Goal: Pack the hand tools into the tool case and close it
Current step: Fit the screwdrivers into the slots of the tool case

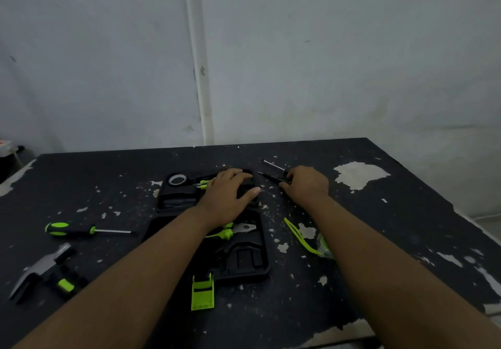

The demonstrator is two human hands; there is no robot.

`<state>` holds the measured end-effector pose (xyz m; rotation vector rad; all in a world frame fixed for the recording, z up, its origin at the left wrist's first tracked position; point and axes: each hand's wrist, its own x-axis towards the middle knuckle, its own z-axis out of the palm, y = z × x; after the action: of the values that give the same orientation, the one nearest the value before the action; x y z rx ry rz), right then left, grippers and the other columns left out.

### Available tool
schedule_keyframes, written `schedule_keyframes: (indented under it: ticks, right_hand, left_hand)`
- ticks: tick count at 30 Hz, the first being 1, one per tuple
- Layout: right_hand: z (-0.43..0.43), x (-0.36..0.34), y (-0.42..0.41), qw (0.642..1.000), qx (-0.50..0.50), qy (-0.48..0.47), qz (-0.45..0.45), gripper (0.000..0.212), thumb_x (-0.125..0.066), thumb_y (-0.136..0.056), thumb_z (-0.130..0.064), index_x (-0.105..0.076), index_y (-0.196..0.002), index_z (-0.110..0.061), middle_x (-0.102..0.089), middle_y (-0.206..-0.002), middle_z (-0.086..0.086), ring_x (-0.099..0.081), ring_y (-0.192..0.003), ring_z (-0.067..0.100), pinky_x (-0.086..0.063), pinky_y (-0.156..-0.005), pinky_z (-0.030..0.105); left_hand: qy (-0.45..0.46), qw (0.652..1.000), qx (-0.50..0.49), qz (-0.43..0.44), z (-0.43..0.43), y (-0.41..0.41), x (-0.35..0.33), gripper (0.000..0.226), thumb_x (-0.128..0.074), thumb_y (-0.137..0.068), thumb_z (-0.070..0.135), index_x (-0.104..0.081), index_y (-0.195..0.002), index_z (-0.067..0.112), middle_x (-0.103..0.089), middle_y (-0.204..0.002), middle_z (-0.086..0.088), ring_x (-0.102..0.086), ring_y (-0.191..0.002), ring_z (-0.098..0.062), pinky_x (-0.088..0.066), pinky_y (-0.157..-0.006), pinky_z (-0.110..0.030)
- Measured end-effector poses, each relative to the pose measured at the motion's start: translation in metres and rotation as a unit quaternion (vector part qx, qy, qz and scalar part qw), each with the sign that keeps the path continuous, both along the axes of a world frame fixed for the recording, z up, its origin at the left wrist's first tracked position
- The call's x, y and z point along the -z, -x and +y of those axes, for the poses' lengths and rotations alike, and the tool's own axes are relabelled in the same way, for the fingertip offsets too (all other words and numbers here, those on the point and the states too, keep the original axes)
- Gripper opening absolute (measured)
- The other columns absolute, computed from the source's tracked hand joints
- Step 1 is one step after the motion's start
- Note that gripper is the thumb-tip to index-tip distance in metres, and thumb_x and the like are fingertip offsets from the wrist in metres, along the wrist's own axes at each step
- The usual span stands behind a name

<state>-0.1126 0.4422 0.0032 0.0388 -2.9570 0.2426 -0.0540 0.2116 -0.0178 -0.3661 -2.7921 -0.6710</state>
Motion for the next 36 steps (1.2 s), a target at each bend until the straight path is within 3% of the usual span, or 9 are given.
schedule_keyframes:
  ticks: [4,7,14,22,25,28,31,36]
  right_hand:
    - [-0.002,0.002,0.003,1.0,0.012,0.006,-0.014,0.032,-0.068,-0.098,-0.05,-0.077,-0.116,-0.026,-0.076,-0.105,0.001,-0.071,-0.097,0.023,-0.055,-0.078,0.034]
    - [-0.002,0.003,0.003,1.0,0.015,0.018,-0.018,0.032,-0.067,-0.099,-0.049,-0.077,-0.12,-0.027,-0.076,-0.106,0.001,-0.071,-0.096,0.022,-0.051,-0.073,0.032]
    - [0.001,0.003,-0.007,0.996,0.027,0.076,0.032,0.029,-0.068,-0.098,-0.051,-0.079,-0.115,-0.031,-0.077,-0.097,-0.004,-0.064,-0.08,0.018,-0.048,-0.069,0.03]
    - [-0.023,-0.004,-0.018,0.991,-0.032,0.104,0.073,0.03,-0.066,-0.098,-0.056,-0.079,-0.113,-0.034,-0.078,-0.097,-0.008,-0.066,-0.081,0.016,-0.045,-0.06,0.028]
    - [-0.038,-0.004,-0.022,0.988,-0.061,0.118,0.081,0.029,-0.067,-0.097,-0.057,-0.079,-0.113,-0.035,-0.078,-0.1,-0.009,-0.07,-0.088,0.017,-0.047,-0.062,0.028]
    - [-0.052,-0.004,-0.025,0.983,-0.091,0.13,0.094,0.032,-0.068,-0.095,-0.059,-0.079,-0.115,-0.036,-0.078,-0.109,-0.01,-0.072,-0.101,0.019,-0.055,-0.07,0.031]
    - [-0.067,-0.003,-0.028,0.979,-0.117,0.141,0.094,0.034,-0.068,-0.094,-0.06,-0.079,-0.116,-0.036,-0.075,-0.115,-0.008,-0.071,-0.106,0.02,-0.057,-0.077,0.034]
    - [-0.085,0.0,-0.034,0.973,-0.155,0.153,0.072,0.036,-0.07,-0.092,-0.061,-0.078,-0.119,-0.039,-0.051,-0.102,-0.008,-0.064,-0.102,0.02,-0.042,-0.073,0.03]
  left_hand:
    - [0.001,1.0,0.002,0.003,0.0,0.001,0.003,0.077,-0.03,-0.092,0.079,-0.055,-0.146,0.03,-0.047,-0.152,0.006,-0.038,-0.145,-0.018,-0.031,-0.121,-0.049]
    - [-0.012,1.0,0.013,0.002,-0.001,-0.001,0.002,0.073,-0.031,-0.093,0.077,-0.056,-0.144,0.031,-0.049,-0.148,0.008,-0.039,-0.142,-0.016,-0.033,-0.12,-0.049]
    - [-0.049,0.998,0.006,0.027,-0.018,-0.012,-0.007,0.049,-0.051,-0.101,0.06,-0.059,-0.141,0.032,-0.053,-0.142,0.011,-0.043,-0.14,-0.015,-0.035,-0.116,-0.048]
    - [-0.108,0.993,-0.037,0.031,-0.053,-0.029,-0.011,0.063,-0.039,-0.092,0.069,-0.063,-0.135,0.029,-0.06,-0.132,0.008,-0.052,-0.128,-0.017,-0.043,-0.111,-0.051]
    - [-0.123,0.991,-0.047,0.026,-0.068,-0.032,-0.007,0.056,-0.045,-0.095,0.064,-0.063,-0.135,0.029,-0.061,-0.131,0.008,-0.055,-0.127,-0.015,-0.046,-0.11,-0.05]
    - [-0.126,0.99,-0.049,0.035,-0.081,-0.034,-0.005,0.04,-0.059,-0.101,0.047,-0.063,-0.135,0.025,-0.064,-0.13,0.007,-0.058,-0.123,-0.012,-0.049,-0.109,-0.045]
    - [-0.137,0.988,-0.056,0.054,-0.09,-0.037,-0.005,0.036,-0.066,-0.1,0.039,-0.064,-0.133,0.025,-0.067,-0.126,0.008,-0.062,-0.118,-0.007,-0.051,-0.107,-0.041]
    - [-0.156,0.984,-0.07,0.054,-0.103,-0.04,-0.003,0.038,-0.072,-0.096,0.036,-0.063,-0.132,0.028,-0.071,-0.12,0.012,-0.065,-0.114,-0.005,-0.051,-0.104,-0.037]
